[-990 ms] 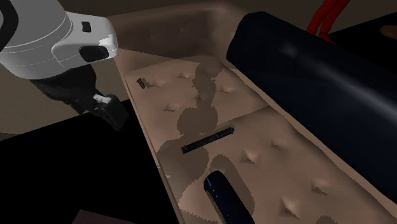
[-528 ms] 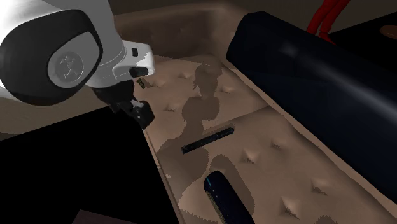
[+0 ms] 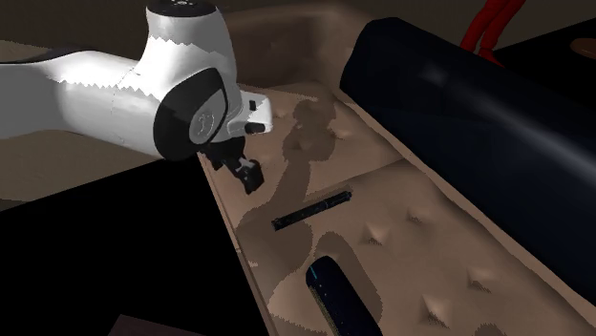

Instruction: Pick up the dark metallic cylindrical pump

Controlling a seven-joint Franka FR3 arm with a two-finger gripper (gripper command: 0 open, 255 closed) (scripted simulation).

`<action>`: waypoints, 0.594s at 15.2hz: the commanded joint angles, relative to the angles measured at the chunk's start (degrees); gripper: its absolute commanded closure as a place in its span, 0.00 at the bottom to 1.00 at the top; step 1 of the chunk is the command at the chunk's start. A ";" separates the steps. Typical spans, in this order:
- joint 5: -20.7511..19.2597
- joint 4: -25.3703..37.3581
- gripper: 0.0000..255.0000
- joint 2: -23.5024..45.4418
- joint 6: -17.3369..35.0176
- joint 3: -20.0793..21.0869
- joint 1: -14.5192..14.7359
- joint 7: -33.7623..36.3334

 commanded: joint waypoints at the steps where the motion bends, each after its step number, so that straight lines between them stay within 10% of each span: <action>1: -0.31 1.24 0.00 3.98 2.40 0.02 -0.53 1.42; 9: -1.53 8.71 0.00 20.57 9.83 -1.25 -2.29 6.03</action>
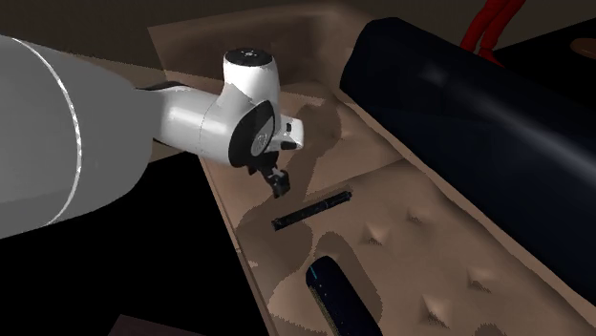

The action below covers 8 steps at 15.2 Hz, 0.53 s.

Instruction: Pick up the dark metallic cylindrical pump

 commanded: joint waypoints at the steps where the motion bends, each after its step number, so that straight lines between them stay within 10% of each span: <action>1: -0.22 2.36 0.00 4.41 1.65 -0.43 -0.36 1.12; 8: -0.17 12.03 0.00 18.90 4.96 -2.28 -1.49 4.41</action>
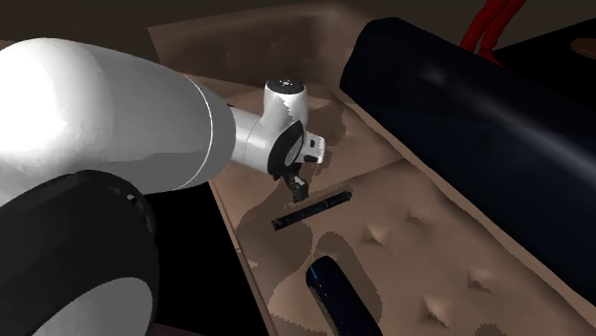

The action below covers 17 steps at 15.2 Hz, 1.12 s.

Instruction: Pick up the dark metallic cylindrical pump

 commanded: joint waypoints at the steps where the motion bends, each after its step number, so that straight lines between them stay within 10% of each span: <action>1: 0.23 3.37 0.00 4.82 0.95 -0.60 -0.57 0.53; 10: 1.74 20.32 0.00 23.74 0.87 -2.67 -2.70 4.06; 17: 1.99 22.00 0.00 27.93 3.32 -2.51 -2.92 3.95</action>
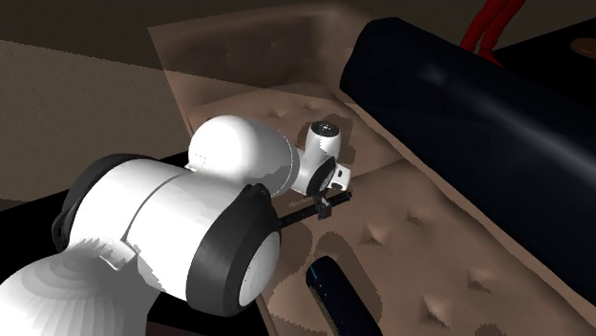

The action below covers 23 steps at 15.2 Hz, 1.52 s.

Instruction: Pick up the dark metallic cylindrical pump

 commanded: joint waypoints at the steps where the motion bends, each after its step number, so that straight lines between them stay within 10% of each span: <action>1: 0.09 0.79 0.00 1.85 1.08 0.09 -0.12 -0.15; 3: 0.09 0.79 0.00 1.85 1.08 0.09 -0.12 -0.15; 4: 0.09 0.81 1.00 1.89 1.10 0.10 -0.08 -0.11; 23: -0.24 -1.00 1.00 -4.15 -3.13 -0.25 0.10 0.21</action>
